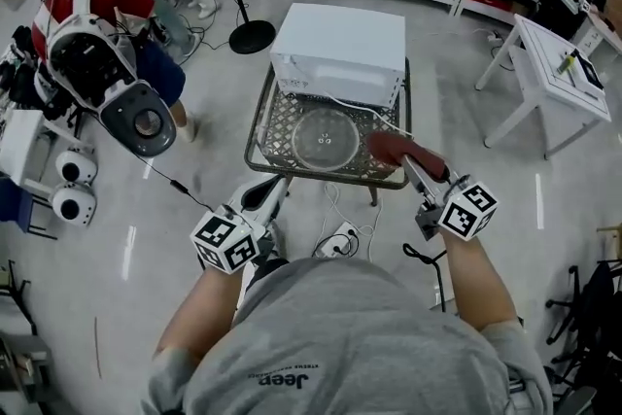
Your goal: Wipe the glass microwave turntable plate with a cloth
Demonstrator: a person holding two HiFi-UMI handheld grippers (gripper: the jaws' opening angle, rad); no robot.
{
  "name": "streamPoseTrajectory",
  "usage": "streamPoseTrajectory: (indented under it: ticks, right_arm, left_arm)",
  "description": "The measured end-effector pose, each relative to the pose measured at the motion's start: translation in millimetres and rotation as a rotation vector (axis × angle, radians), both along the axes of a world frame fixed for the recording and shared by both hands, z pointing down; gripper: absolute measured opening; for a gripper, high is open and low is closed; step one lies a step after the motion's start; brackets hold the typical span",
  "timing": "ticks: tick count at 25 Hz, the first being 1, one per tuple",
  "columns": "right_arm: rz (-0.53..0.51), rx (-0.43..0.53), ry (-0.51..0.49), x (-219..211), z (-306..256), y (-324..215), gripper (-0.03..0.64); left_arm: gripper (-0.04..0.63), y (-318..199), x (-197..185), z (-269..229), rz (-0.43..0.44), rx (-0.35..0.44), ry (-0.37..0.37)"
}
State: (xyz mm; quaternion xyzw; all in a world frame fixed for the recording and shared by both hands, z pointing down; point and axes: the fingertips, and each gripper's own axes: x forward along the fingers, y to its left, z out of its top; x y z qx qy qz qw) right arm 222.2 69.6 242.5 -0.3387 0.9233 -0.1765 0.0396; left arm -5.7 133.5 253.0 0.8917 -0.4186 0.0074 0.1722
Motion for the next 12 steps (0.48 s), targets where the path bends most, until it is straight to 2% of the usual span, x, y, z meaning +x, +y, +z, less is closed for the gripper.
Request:
streamPoseTrajectory:
  ticks: [8, 12]
  right_arm:
    - [0.102, 0.005, 0.049, -58, 5, -47, 0.103]
    - [0.221, -0.007, 0.035, -70, 6, -78, 0.103]
  left_arm:
    - [-0.003, -95, -58, 22, 0.143, 0.006, 0.067]
    - [-0.003, -144, -74, 30, 0.261, -0.016, 0.063]
